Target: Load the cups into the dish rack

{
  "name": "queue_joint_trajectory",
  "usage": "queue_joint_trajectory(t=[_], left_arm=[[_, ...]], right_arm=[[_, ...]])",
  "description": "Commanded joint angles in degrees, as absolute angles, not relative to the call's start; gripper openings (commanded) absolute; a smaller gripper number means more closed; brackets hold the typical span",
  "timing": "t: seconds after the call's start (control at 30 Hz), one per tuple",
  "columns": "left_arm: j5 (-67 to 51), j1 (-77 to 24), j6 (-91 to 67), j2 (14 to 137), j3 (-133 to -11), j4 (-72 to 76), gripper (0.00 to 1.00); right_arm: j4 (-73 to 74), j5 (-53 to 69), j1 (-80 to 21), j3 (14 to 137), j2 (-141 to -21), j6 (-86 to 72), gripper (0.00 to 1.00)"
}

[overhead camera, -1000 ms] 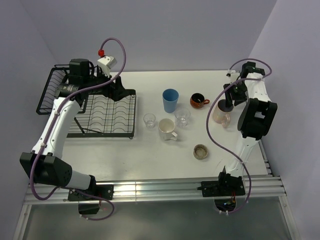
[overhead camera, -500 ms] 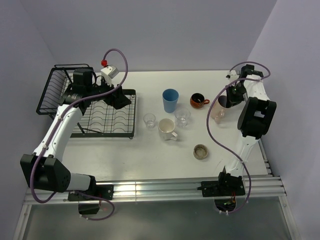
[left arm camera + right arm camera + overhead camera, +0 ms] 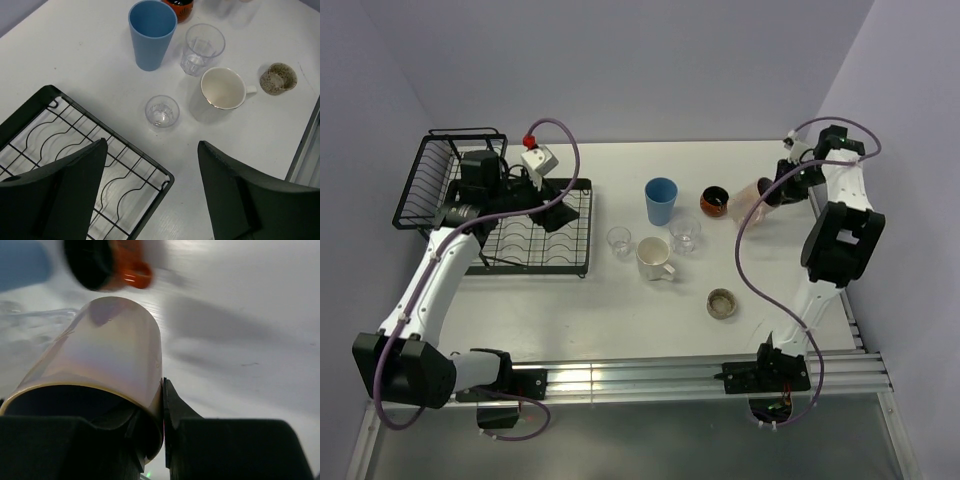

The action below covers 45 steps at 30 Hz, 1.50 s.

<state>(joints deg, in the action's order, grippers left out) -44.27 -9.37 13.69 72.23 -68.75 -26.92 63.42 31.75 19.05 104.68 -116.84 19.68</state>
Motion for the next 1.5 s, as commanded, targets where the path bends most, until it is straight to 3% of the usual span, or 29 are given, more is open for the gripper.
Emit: queue_joint_trajectory(t=[0.0, 0.23, 0.4, 0.53, 0.67, 0.77, 1.13, 1.47], left_arm=[[-47.7, -9.6, 19.9, 68.4, -67.8, -22.0, 0.78], [-50.3, -10.5, 26.1, 62.8, -65.8, -12.2, 0.83], [-48.8, -14.0, 30.0, 61.9, -65.6, -4.6, 0.83], [-45.1, -21.1, 35.8, 59.7, -61.9, 3.0, 0.83], [-40.9, -27.9, 43.1, 56.7, -57.1, 8.9, 0.83], [-38.0, -32.8, 49.9, 54.1, -52.0, 13.1, 0.83], [-36.1, -40.2, 62.9, 53.5, -47.2, 21.0, 0.79], [-36.9, -40.5, 73.3, 52.9, -48.4, 10.5, 0.80]], right_arm=[[65.4, 51.9, 19.2, 109.3, -105.1, 14.6, 0.00], [53.7, 64.2, 14.7, 103.5, -96.1, 0.5, 0.00], [33.3, 70.0, 8.2, 93.6, -90.8, -19.4, 0.00], [4.7, 73.9, 4.1, 82.5, -87.5, -44.7, 0.00], [-55.1, 73.9, 0.3, 68.1, -88.2, -92.0, 0.00], [-82.1, 71.1, -3.7, 67.0, -95.7, -114.6, 0.00], [-81.0, 70.5, -12.5, 65.4, -99.5, -113.5, 0.00], [-72.2, 69.7, -16.9, 63.6, -99.4, -106.2, 0.00]])
